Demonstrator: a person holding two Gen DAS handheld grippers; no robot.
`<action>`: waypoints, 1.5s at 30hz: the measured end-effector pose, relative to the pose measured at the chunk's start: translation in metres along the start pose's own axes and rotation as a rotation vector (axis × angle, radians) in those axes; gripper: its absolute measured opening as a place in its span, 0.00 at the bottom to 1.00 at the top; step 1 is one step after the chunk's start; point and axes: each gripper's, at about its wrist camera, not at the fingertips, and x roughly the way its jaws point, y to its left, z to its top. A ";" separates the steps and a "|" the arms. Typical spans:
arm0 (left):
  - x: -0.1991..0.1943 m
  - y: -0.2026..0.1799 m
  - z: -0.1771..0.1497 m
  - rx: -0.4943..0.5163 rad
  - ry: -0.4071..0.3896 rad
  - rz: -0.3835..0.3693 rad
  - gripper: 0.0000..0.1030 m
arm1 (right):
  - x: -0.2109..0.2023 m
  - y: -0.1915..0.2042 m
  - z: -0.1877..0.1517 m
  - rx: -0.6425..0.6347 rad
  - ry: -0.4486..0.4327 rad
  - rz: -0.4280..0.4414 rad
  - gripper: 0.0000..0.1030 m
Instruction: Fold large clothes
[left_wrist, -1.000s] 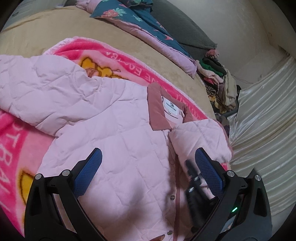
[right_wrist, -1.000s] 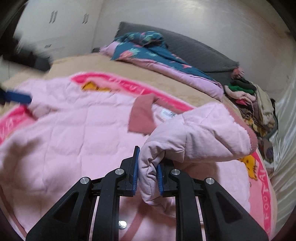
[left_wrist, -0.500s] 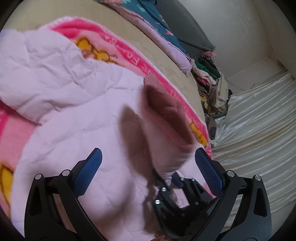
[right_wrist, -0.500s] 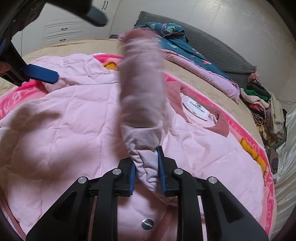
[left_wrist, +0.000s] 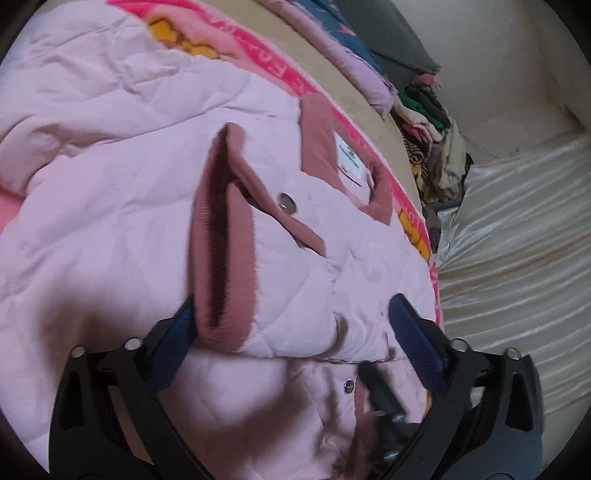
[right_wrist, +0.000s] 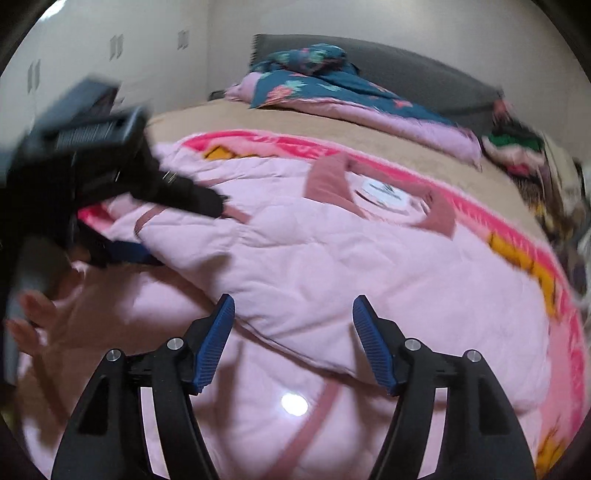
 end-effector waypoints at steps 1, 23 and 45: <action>0.001 -0.002 -0.001 0.018 -0.003 0.012 0.64 | -0.003 -0.007 -0.002 0.023 0.002 -0.003 0.63; -0.014 -0.011 0.013 0.224 -0.157 0.135 0.12 | -0.054 -0.116 -0.025 0.247 -0.031 -0.175 0.67; 0.000 0.002 0.009 0.195 -0.085 0.222 0.32 | 0.022 -0.166 -0.037 0.451 0.191 -0.256 0.82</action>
